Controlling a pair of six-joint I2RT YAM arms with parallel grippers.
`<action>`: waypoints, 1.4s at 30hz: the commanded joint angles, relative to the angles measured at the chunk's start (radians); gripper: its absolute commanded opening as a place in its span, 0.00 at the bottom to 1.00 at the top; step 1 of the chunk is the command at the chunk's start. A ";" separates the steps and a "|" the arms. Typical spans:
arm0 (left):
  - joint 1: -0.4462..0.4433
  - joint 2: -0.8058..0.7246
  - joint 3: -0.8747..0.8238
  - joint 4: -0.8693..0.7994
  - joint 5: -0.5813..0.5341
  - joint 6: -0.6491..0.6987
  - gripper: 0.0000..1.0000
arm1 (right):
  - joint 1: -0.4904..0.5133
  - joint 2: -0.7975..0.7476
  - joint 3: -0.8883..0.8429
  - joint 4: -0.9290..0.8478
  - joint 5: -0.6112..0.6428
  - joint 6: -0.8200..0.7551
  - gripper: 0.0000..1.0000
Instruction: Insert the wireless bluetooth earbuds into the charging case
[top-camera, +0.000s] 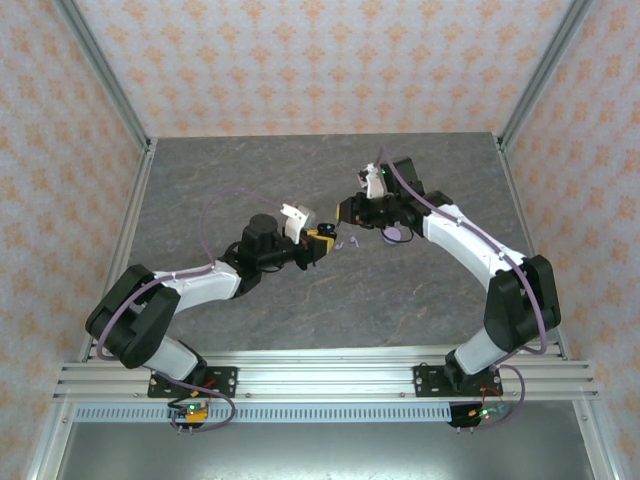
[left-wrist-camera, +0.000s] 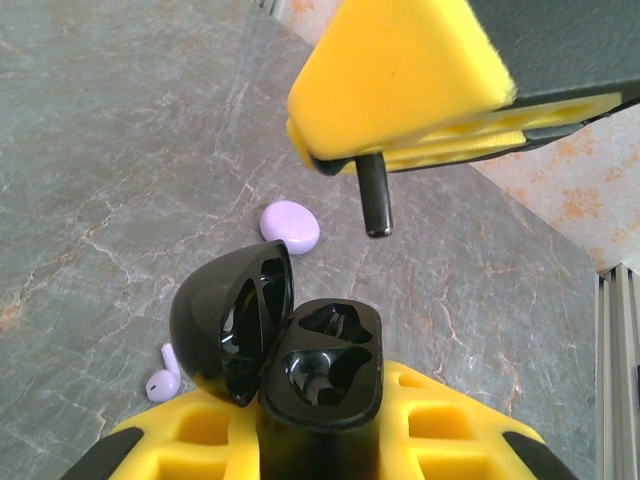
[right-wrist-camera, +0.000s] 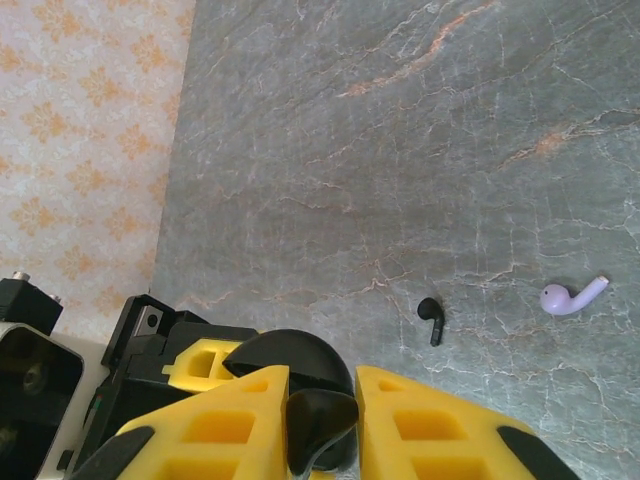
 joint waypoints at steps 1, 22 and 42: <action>-0.008 0.005 0.038 -0.003 0.017 0.016 0.10 | 0.016 -0.024 0.042 -0.025 0.054 -0.027 0.22; -0.009 0.042 0.078 -0.023 0.009 -0.053 0.10 | 0.062 -0.030 0.049 -0.038 0.144 -0.032 0.21; -0.009 0.050 0.086 -0.026 -0.001 -0.079 0.10 | 0.082 -0.009 0.063 -0.057 0.180 -0.036 0.21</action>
